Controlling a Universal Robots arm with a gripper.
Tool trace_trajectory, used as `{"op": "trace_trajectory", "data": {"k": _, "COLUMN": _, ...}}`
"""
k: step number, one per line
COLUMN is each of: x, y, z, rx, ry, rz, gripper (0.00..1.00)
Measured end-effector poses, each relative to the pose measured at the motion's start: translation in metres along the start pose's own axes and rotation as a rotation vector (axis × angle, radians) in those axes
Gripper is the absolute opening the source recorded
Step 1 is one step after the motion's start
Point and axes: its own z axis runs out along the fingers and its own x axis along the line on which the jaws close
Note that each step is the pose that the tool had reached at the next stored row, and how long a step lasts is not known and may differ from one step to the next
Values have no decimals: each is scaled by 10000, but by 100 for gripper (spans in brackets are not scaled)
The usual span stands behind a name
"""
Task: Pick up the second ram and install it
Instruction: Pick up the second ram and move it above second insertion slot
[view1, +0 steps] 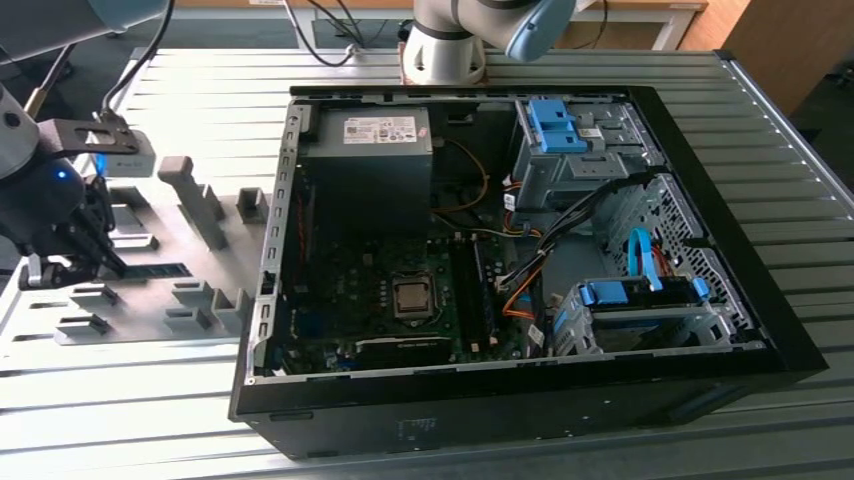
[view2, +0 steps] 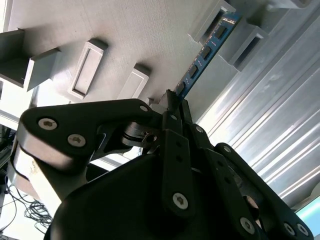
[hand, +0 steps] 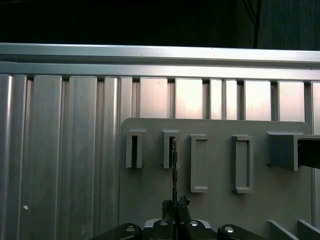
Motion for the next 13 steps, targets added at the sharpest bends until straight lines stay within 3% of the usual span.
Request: {"op": "trace_trajectory", "data": {"k": 13, "x": -1, "y": 1, "z": -28, "rx": 0, "ry": 0, "rz": 0, "gripper": 14}}
